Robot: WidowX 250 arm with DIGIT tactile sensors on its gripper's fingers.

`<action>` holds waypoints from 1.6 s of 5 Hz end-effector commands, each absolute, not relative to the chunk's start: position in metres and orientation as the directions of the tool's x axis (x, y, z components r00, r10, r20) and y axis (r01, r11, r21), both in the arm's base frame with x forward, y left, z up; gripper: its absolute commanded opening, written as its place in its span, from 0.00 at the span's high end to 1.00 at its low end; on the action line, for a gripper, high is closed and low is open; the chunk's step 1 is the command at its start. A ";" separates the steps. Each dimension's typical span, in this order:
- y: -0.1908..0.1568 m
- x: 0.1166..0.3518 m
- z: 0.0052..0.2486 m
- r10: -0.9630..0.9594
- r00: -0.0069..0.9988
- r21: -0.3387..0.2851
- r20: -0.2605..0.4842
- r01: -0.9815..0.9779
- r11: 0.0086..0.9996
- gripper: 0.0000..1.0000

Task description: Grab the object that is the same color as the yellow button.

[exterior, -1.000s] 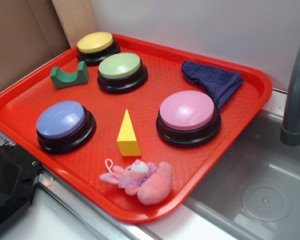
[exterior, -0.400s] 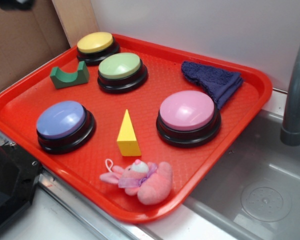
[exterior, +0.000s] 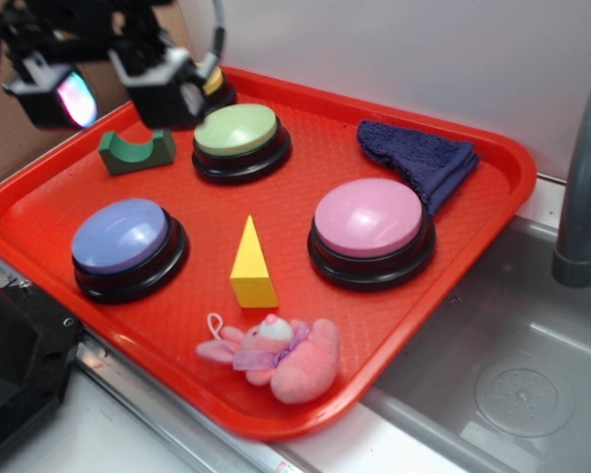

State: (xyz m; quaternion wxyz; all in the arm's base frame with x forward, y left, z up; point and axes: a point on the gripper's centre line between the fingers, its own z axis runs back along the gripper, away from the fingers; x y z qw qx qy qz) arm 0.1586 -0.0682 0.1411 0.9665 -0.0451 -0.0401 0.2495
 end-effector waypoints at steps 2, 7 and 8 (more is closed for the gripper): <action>-0.102 0.178 0.074 0.476 0.876 -0.125 0.077 -0.465 0.877 0.00; -0.117 0.183 0.028 0.436 0.896 -0.117 0.080 -0.426 0.897 1.00; -0.117 0.181 0.028 0.438 0.895 -0.116 0.086 -0.428 0.896 1.00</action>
